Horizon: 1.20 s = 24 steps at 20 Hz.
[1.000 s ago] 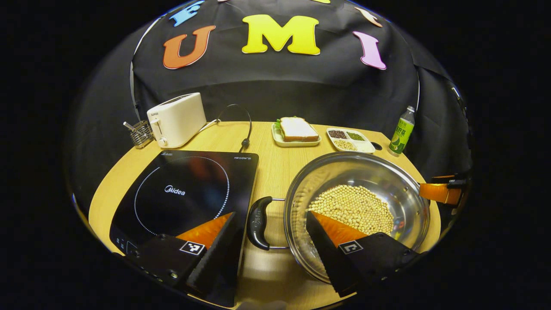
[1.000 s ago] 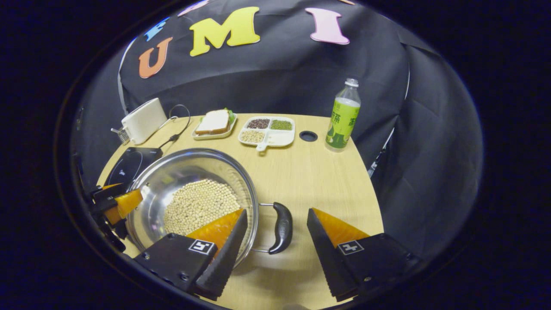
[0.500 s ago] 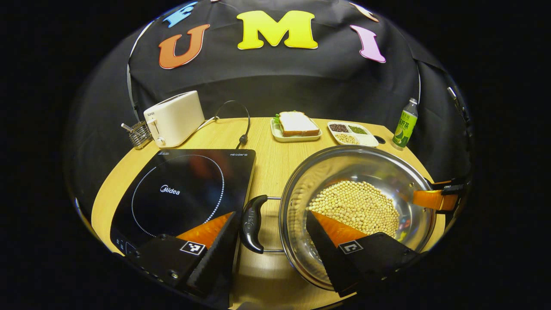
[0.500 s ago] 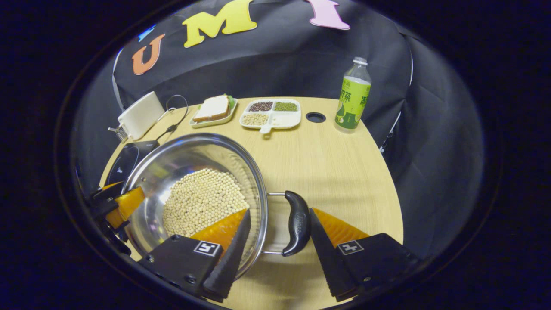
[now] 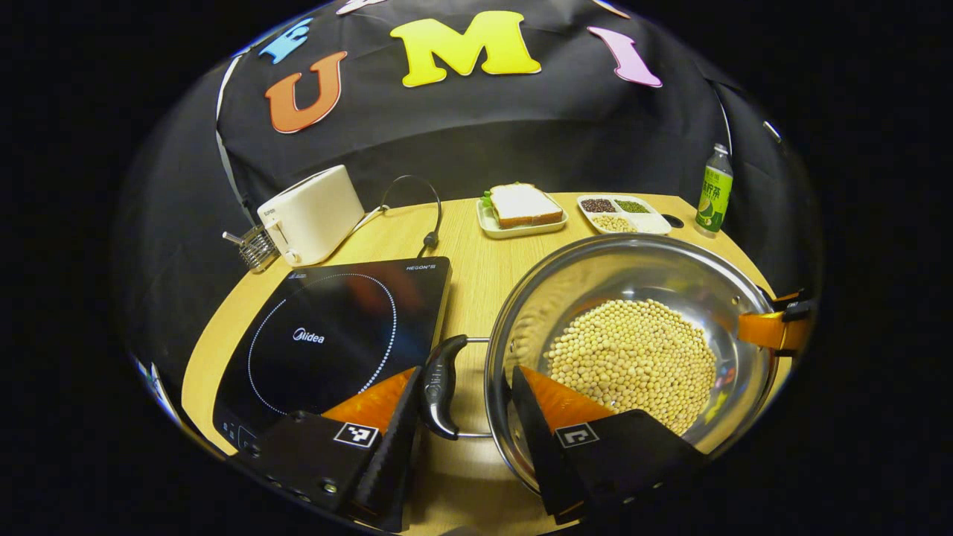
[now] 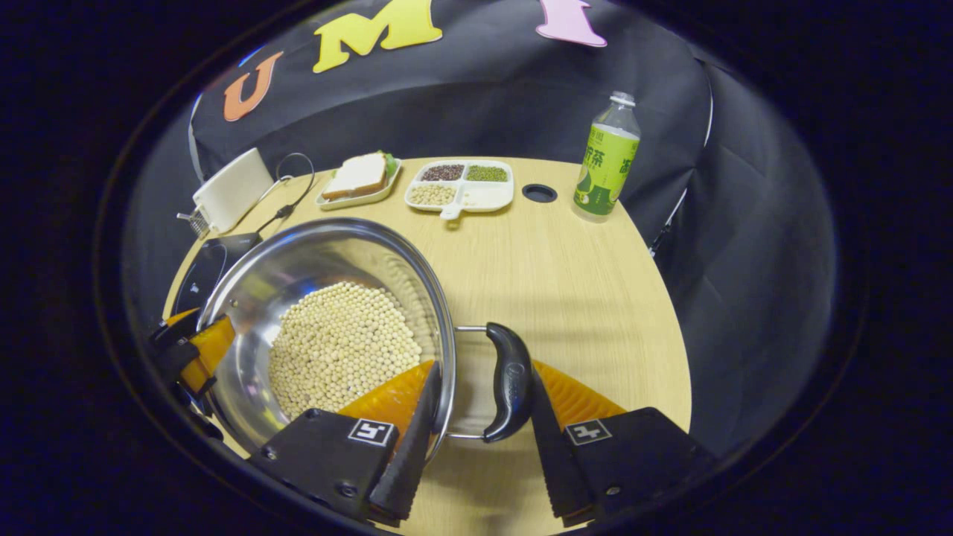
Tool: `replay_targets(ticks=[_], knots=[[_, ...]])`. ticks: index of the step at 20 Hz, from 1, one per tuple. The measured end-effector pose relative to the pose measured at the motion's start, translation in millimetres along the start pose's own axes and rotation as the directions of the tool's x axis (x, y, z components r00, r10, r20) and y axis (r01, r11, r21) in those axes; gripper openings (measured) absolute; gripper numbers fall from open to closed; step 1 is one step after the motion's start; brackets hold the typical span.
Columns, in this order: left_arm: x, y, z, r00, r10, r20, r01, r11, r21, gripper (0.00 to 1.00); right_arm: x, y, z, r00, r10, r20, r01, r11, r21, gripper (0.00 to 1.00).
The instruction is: First push the handle of the pot to place it horizontally, then grasp the pot with both hands and set it on the induction cooktop.
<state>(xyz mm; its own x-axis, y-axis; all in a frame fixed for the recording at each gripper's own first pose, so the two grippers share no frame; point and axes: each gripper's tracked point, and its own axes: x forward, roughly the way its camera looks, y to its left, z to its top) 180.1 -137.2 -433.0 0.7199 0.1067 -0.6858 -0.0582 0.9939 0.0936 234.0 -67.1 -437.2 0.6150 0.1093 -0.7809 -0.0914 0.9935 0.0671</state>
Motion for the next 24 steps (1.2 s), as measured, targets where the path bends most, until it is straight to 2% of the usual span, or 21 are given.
replay_targets(ticks=[4,5,7,8,16,17,18,19,24], knots=[[0.7,-1.0,2.2,1.000,-0.012,0.013,0.012,1.000,-0.004,0.68,-1.9,0.7,-0.9,1.000,-0.004,0.004,0.004,1.000,0.016,0.61],[2.3,-1.1,1.8,1.000,-0.013,0.010,0.013,1.000,-0.004,0.77,-3.1,0.7,-1.4,1.000,0.001,0.004,-0.001,1.000,0.017,0.60],[2.3,-1.0,2.8,1.000,-0.018,0.018,0.018,1.000,-0.002,0.65,-1.8,0.8,-1.3,1.000,0.001,0.010,-0.001,1.000,0.016,0.57],[2.2,-1.1,3.4,1.000,-0.019,0.022,0.019,1.000,-0.006,0.64,-2.2,0.8,-1.2,1.000,-0.001,0.012,0.000,1.000,0.018,0.55],[-1.0,1.4,8.3,0.999,-0.041,0.031,0.042,0.999,-0.014,0.63,-13.8,0.6,-2.7,1.000,-0.010,0.027,0.009,1.000,0.029,0.54],[-2.7,2.3,10.4,0.998,-0.043,0.036,0.044,0.999,-0.013,0.73,-17.1,1.5,-1.6,0.999,-0.012,0.029,0.011,1.000,0.030,0.54],[-6.3,3.6,11.6,0.998,-0.047,0.037,0.047,0.999,-0.014,0.63,-19.8,2.3,0.4,0.999,-0.013,0.034,0.012,0.999,0.035,0.54],[-8.6,4.8,14.7,0.998,-0.049,0.042,0.050,0.999,-0.014,0.63,-22.5,4.1,1.8,0.999,-0.013,0.034,0.011,0.999,0.038,0.57],[-26.3,23.9,32.7,0.996,-0.052,0.067,0.053,0.998,-0.023,0.62,-43.4,21.4,17.3,0.998,-0.015,0.068,0.012,0.999,0.041,0.54]])
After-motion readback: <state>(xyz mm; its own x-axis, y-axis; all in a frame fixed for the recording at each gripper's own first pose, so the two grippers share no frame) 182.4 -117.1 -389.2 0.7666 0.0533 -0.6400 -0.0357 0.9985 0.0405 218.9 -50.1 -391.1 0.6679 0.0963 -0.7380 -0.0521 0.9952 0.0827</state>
